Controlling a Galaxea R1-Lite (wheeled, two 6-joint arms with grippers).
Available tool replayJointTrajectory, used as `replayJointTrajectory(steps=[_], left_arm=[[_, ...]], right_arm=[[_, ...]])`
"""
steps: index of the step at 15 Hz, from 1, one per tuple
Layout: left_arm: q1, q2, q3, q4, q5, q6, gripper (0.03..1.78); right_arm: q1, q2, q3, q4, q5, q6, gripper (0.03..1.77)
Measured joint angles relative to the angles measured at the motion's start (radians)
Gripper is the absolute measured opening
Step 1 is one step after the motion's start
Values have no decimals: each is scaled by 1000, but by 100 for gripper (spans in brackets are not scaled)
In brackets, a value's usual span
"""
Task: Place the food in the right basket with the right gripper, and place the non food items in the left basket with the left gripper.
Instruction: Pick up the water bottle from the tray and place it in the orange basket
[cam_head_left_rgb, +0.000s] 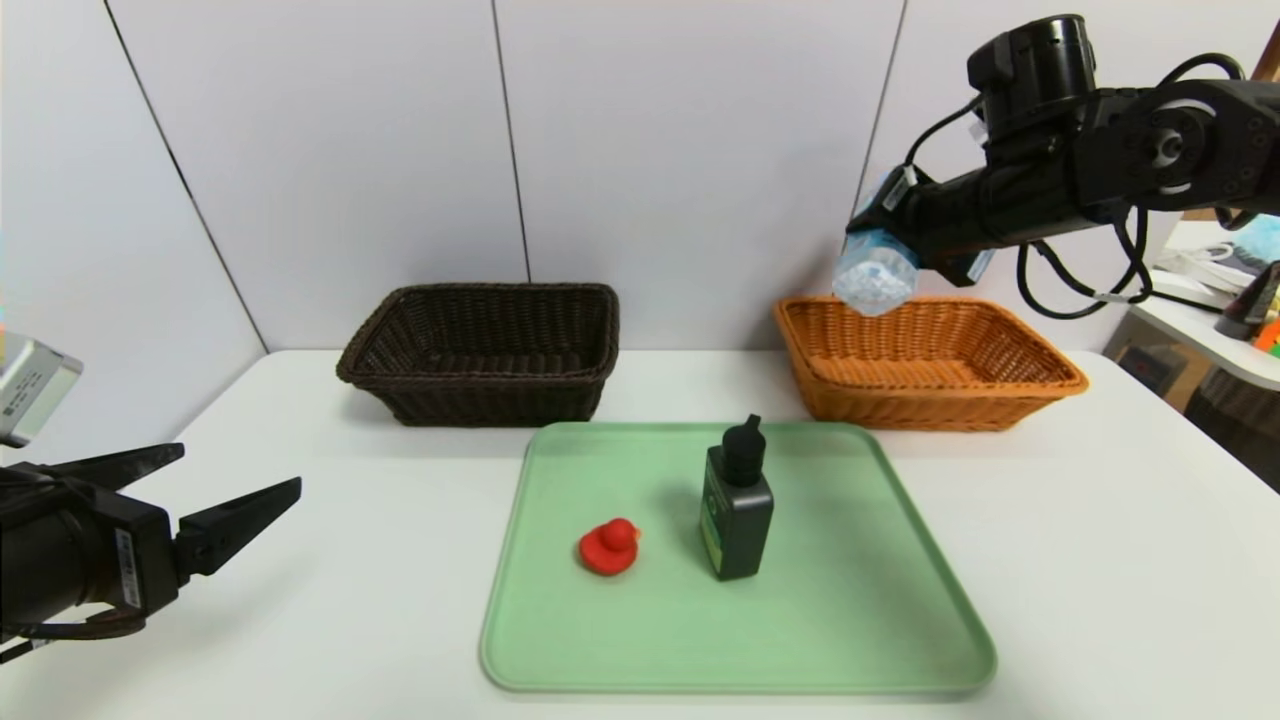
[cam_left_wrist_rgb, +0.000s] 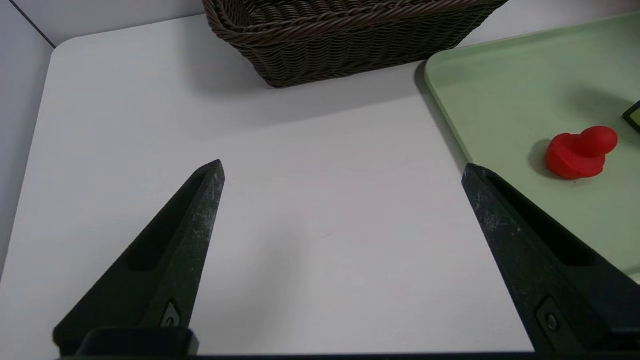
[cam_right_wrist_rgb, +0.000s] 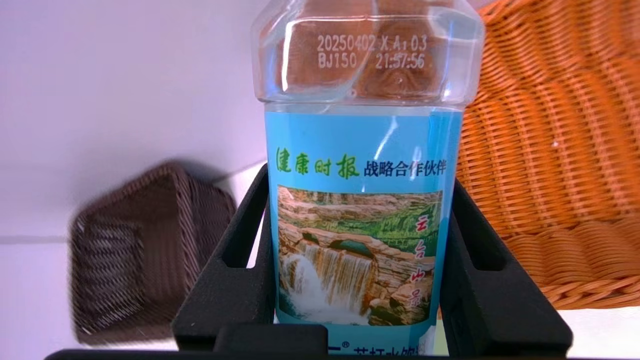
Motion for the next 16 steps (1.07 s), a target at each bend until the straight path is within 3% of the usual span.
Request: replayJointTrajectory(steps=[4,9,16], left_arm=[[0,0,1,0,0,-1,169],[0,0,-5,0,0,-1,169],[0,0,-8,0,0,-1,169]], right_arm=[[-15,10,-19,-11,-18,198,85],[-58,28,-18,-26,-64,378,85],[-99,67,7,15,-67,480,85]])
